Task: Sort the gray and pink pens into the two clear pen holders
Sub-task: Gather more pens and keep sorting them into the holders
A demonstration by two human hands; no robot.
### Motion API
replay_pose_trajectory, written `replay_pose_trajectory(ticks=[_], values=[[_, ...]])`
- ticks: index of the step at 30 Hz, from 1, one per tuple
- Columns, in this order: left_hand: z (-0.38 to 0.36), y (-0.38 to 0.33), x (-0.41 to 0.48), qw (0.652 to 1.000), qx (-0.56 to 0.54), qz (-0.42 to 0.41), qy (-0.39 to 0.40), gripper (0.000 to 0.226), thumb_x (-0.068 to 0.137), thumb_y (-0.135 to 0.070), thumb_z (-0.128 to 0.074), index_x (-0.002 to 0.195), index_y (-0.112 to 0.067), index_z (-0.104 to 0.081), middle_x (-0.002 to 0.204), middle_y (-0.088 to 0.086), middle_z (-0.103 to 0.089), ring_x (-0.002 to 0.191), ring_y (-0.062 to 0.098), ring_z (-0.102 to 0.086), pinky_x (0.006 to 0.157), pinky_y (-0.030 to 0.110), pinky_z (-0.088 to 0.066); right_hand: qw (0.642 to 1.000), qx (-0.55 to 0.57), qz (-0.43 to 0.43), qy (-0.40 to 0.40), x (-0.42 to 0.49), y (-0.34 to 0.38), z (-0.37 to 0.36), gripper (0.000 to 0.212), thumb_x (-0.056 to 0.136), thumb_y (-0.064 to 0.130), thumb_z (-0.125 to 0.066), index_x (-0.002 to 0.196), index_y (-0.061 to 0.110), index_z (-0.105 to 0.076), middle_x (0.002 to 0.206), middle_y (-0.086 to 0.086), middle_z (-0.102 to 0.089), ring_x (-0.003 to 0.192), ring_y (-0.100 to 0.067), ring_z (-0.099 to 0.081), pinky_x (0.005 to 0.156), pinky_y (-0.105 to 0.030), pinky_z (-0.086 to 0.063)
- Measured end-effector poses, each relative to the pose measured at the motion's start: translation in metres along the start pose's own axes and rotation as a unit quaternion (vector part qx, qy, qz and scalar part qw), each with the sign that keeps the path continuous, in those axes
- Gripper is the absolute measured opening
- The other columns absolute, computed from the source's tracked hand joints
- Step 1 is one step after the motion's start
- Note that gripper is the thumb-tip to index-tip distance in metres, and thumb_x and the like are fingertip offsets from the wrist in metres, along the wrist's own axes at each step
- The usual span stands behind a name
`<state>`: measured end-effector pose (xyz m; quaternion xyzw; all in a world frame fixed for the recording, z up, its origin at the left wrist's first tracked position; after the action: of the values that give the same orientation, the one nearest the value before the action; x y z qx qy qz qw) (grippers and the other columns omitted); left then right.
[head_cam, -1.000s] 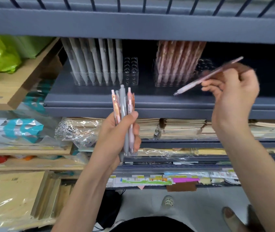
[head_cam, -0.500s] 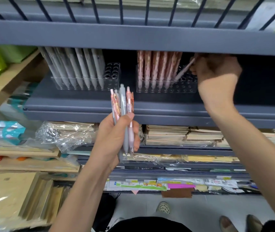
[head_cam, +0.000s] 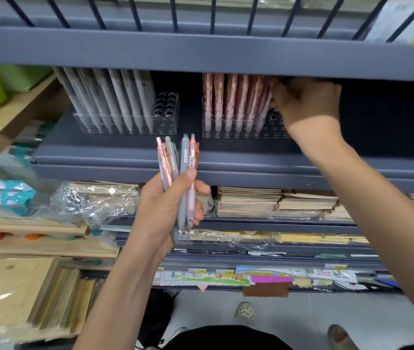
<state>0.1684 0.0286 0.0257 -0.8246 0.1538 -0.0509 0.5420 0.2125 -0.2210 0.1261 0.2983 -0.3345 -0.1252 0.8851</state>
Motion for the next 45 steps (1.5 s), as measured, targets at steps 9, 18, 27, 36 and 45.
replay_pose_trajectory(ticks=[9,18,27,36,45], values=[[0.019,-0.008,-0.012,1.000,0.022,-0.002,0.001,0.023,0.088,-0.037,-0.066,0.090,-0.014,-0.070,0.087,0.009,-0.075,0.045,0.016,-0.057,0.043,0.025,-0.048,0.986,0.156,-0.035,-0.049,-0.045,0.026,0.012,0.010,0.077,0.030,-0.061,0.071,0.035,-0.065,0.066,0.018,-0.068,0.063,0.003,-0.061,0.066,-0.017,-0.047],[0.040,-0.015,-0.026,0.997,0.037,-0.002,0.072,0.024,0.085,-0.038,-0.069,0.099,-0.018,-0.070,0.088,0.013,-0.075,0.044,0.019,-0.060,0.043,0.026,-0.051,0.906,0.275,-0.096,0.306,-0.118,0.087,-0.050,0.016,0.086,0.028,-0.074,0.088,0.012,-0.077,0.070,0.008,-0.070,0.054,0.004,-0.053,0.051,-0.009,-0.040],[0.050,-0.019,-0.031,0.996,0.068,0.006,0.060,0.043,0.088,-0.043,-0.062,0.114,-0.009,-0.055,0.088,0.010,-0.076,0.037,0.014,-0.049,0.036,0.021,-0.040,0.886,0.422,-0.193,-0.005,-0.105,0.053,-0.010,0.007,0.101,0.015,-0.047,0.096,0.013,-0.051,0.070,-0.008,-0.070,0.056,-0.023,-0.066,0.053,-0.027,-0.054],[0.011,-0.005,-0.013,0.997,0.064,0.001,0.036,0.031,0.093,-0.043,-0.062,0.102,-0.014,-0.054,0.061,-0.003,-0.051,0.036,0.012,-0.038,0.035,0.022,-0.033,0.906,0.343,-0.100,-0.225,-0.057,-0.024,0.050,0.023,0.092,0.001,-0.049,0.110,0.015,-0.048,0.083,0.011,-0.068,0.069,-0.018,-0.070,0.074,-0.044,-0.060],[-0.030,0.011,0.004,0.999,-0.017,0.009,0.033,0.020,0.092,-0.019,-0.051,0.107,-0.009,-0.060,0.061,0.003,-0.052,0.035,0.017,-0.039,0.035,0.022,-0.034,0.957,0.216,-0.098,-0.164,-0.001,-0.052,0.032,0.027,0.088,-0.005,-0.046,0.077,0.015,-0.060,0.070,-0.002,-0.065,0.065,-0.021,-0.064,0.069,-0.036,-0.057]])
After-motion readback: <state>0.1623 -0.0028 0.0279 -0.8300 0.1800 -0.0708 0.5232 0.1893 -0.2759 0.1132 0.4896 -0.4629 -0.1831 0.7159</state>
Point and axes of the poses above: each hand's wrist, its own x-axis towards the middle knuckle, its own z-axis out of the back of the hand, y = z × x, the point moved 4 cm from there along x, towards the middle knuckle
